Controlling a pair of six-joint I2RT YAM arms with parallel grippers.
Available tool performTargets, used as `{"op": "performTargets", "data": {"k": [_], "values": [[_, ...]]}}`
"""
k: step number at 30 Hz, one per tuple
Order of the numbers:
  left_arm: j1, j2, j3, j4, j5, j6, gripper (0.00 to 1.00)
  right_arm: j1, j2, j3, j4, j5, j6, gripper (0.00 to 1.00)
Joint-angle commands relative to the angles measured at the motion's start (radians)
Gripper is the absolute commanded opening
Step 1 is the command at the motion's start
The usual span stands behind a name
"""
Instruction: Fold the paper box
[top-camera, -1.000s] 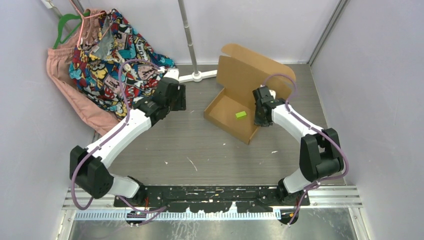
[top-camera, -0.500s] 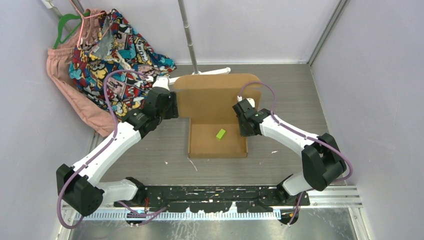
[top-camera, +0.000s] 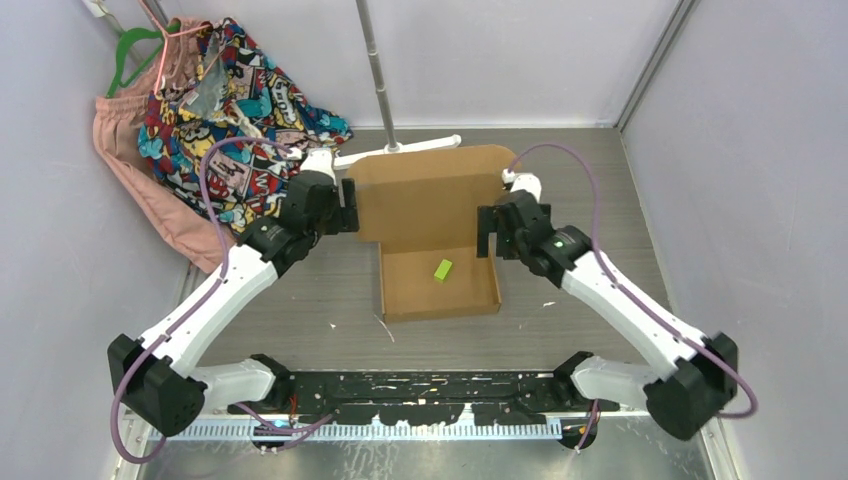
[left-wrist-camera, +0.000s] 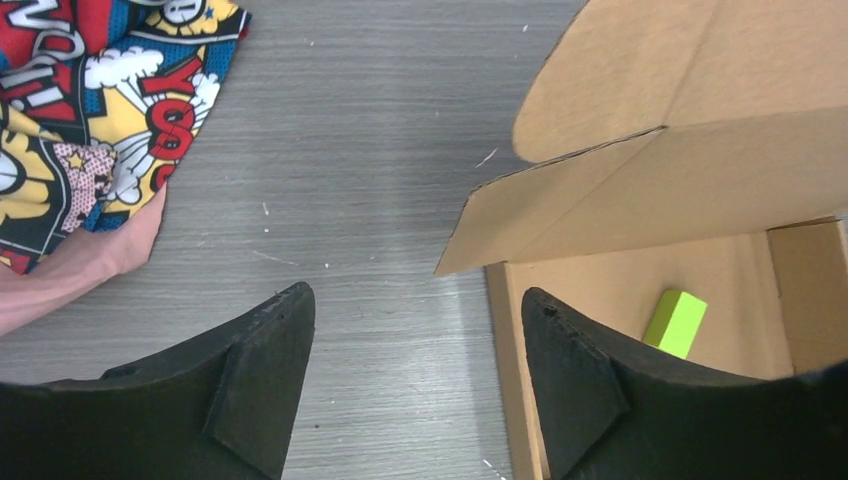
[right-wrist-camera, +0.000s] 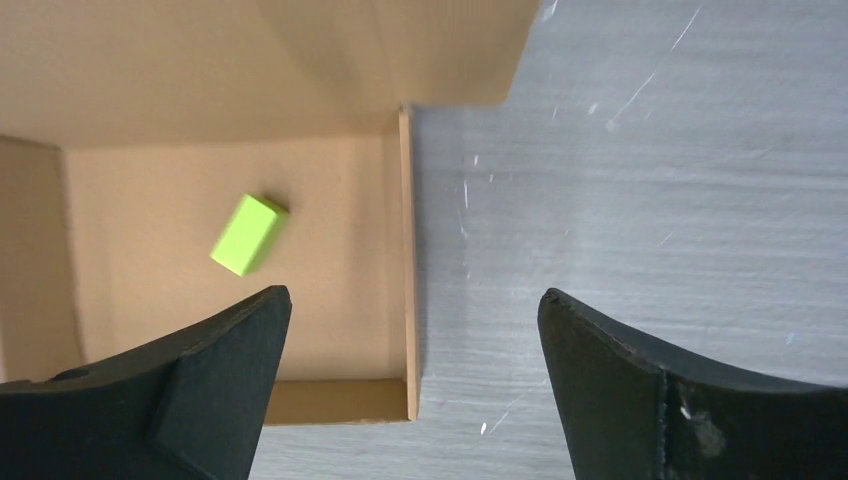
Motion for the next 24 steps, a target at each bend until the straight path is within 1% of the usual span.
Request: {"op": "performTargets", "data": {"k": [1, 4, 7, 9, 10, 12, 13, 15, 18, 20, 22, 24], "values": [[0.006, -0.029, 0.081, 0.056, 0.038, 0.049, 0.79, 0.005, -0.144, 0.075, 0.068, 0.128, -0.058, 1.00], [0.011, -0.013, 0.124, 0.039, 0.060, 0.066, 0.89, 0.003, -0.177, 0.060, 0.177, 0.154, -0.175, 1.00], [0.018, 0.019, 0.151, 0.043, 0.089, 0.087, 0.95, -0.022, -0.119, 0.097, 0.212, 0.119, -0.261, 0.98], [0.029, 0.035, 0.162, 0.048, 0.130, 0.095, 0.97, -0.069, -0.048, 0.149, 0.196, 0.045, -0.275, 0.98], [0.034, 0.042, 0.166, 0.050, 0.148, 0.101, 0.98, -0.099, -0.021, 0.166, 0.196, -0.017, -0.292, 0.93], [0.039, 0.044, 0.174, 0.058, 0.168, 0.109, 0.98, -0.146, 0.019, 0.179, 0.221, -0.109, -0.328, 0.81], [0.041, 0.042, 0.179, 0.058, 0.176, 0.111, 0.98, -0.167, 0.036, 0.188, 0.226, -0.135, -0.337, 0.76], [0.045, 0.038, 0.183, 0.069, 0.189, 0.118, 0.97, -0.204, 0.054, 0.208, 0.235, -0.156, -0.359, 0.76], [0.053, 0.039, 0.203, 0.041, 0.192, 0.123, 0.94, -0.243, 0.033, 0.209, 0.254, -0.169, -0.395, 0.78], [0.060, 0.033, 0.205, 0.035, 0.196, 0.133, 0.93, -0.287, 0.024, 0.211, 0.266, -0.235, -0.396, 0.78], [0.073, 0.031, 0.209, 0.030, 0.204, 0.142, 0.92, -0.320, 0.025, 0.207, 0.288, -0.314, -0.442, 0.76], [0.089, 0.035, 0.213, 0.030, 0.225, 0.149, 0.91, -0.343, 0.023, 0.190, 0.333, -0.423, -0.466, 0.75]]}}
